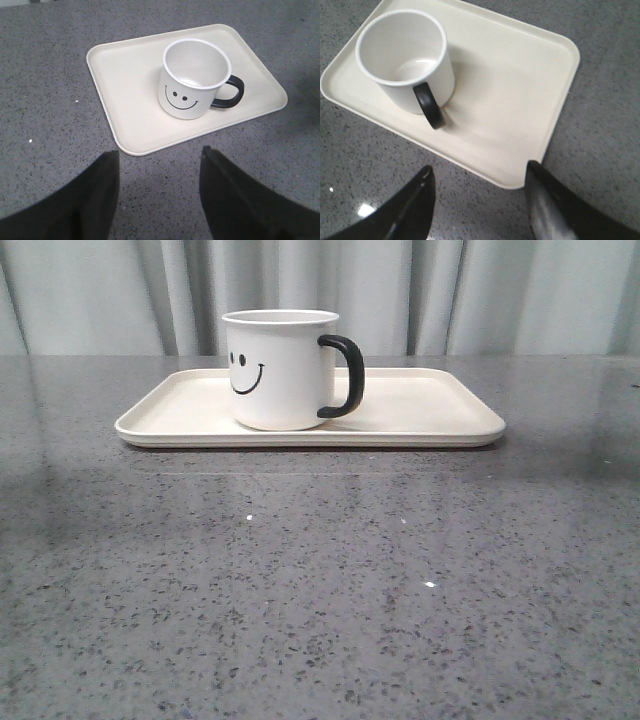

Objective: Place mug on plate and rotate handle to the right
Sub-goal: 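Raise the left gripper away and bring the right gripper above the mug, then lower the right gripper into the mug and pinch its rim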

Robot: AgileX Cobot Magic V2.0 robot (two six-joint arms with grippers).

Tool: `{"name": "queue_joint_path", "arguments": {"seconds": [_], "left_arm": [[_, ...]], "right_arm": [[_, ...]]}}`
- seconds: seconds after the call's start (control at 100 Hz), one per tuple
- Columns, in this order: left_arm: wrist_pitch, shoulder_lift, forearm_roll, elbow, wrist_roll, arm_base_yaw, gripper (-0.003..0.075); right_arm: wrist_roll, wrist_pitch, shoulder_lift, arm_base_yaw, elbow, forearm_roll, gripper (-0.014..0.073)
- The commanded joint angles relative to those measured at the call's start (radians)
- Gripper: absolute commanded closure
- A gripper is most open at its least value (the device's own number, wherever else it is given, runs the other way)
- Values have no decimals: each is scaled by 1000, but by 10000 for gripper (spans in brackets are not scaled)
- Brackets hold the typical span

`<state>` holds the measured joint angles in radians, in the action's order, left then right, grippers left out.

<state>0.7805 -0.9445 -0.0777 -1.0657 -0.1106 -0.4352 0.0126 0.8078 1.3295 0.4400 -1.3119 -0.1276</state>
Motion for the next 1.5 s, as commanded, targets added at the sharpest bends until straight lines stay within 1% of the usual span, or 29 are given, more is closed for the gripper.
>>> {"name": "queue_joint_path", "arguments": {"seconds": [0.0, 0.2, 0.35, 0.66, 0.87, 1.17, 1.24, 1.31, 1.32, 1.33, 1.47, 1.49], "left_arm": [[-84, 56, -21, 2, -2, -8, 355], [-78, 109, -35, 14, -2, -8, 355], [-70, 114, -50, 14, -2, -8, 355], [-70, 114, -50, 14, -2, -8, 355], [-70, 114, -50, 14, -2, -8, 355], [-70, 114, -50, 14, -2, -8, 355], [-70, 114, -50, 14, -2, -8, 355], [-70, 114, -50, 14, -2, -8, 355], [-70, 114, -50, 14, -2, -8, 355], [-70, 114, -50, 14, -2, -8, 355], [-70, 114, -50, 14, -2, -8, 355], [-70, 114, -50, 14, -2, -8, 355]], "right_arm": [[-13, -37, 44, 17, -94, -9, 181], [-19, 4, 215, 47, -267, -9, 181], [-20, 43, 332, 50, -398, -19, 181], [-50, 127, 511, 53, -634, -36, 181], [-71, 165, 595, 62, -716, -36, 181], [-80, 184, 648, 62, -718, -35, 186], [-82, 188, 651, 62, -717, -35, 234], [-83, 192, 653, 62, -717, -35, 321], [-84, 192, 653, 62, -717, -35, 351], [-84, 192, 653, 62, -717, -35, 351], [-85, 201, 653, 62, -717, -35, 578], [-85, 202, 653, 62, -717, -35, 596]]}}
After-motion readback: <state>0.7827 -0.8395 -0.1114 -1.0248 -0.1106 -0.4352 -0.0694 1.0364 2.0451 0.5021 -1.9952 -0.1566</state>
